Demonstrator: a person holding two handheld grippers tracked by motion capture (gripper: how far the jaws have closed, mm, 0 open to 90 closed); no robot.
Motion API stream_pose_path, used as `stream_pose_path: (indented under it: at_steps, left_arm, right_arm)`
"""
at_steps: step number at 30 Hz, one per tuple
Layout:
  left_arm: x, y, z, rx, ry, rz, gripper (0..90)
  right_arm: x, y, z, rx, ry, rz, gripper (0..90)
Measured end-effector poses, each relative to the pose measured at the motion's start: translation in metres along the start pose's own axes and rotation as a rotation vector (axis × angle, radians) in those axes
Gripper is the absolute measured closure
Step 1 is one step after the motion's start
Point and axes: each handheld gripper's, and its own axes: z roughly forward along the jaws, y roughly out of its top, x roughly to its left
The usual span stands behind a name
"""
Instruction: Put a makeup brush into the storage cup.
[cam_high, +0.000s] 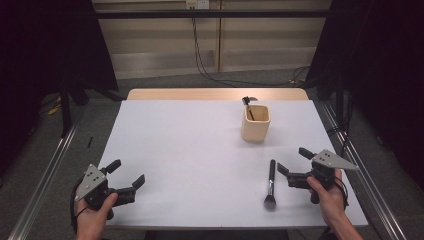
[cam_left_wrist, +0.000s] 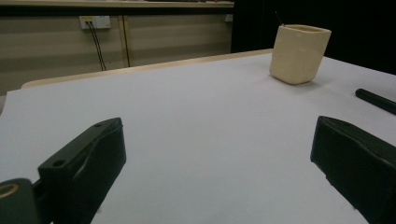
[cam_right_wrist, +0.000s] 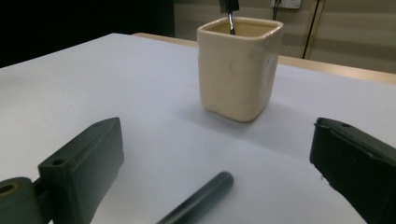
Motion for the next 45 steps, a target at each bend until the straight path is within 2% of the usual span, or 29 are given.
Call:
stream_pose_path:
  at_steps: [11, 16, 23, 33, 36, 39, 45]
  left_arm:
    - [0.0, 0.0, -0.003, -0.004, -0.003, -0.005, 3.0]
    - [-0.001, 0.0, -0.003, -0.007, -0.003, -0.001, 3.0]
    - [0.0, -0.001, -0.003, -0.001, -0.003, 0.001, 3.0]
    - [0.003, -0.002, -0.004, -0.005, -0.008, -0.009, 3.0]
    - [0.002, -0.002, -0.003, -0.003, -0.016, -0.021, 2.6]
    - [0.001, 0.0, -0.004, -0.004, -0.01, -0.002, 2.6]
    - [0.001, -0.001, -0.002, 0.003, -0.009, -0.002, 2.6]
  right_arm:
    - [-0.002, -0.017, -0.021, 0.012, -0.024, 0.016, 2.4]
    - [-0.003, -0.015, -0.024, -0.02, -0.026, 0.024, 2.3]
    - [-0.004, -0.014, -0.021, -0.02, -0.014, 0.03, 1.8]
    - [0.001, -0.011, -0.01, 0.006, 0.005, 0.027, 1.7]
    - [0.002, -0.008, -0.006, 0.006, 0.024, 0.013, 1.0]
    - [0.002, -0.005, 0.001, 0.014, 0.04, 0.005, 1.0]
    - [0.004, 0.0, 0.012, 0.038, 0.069, -0.001, 1.0]
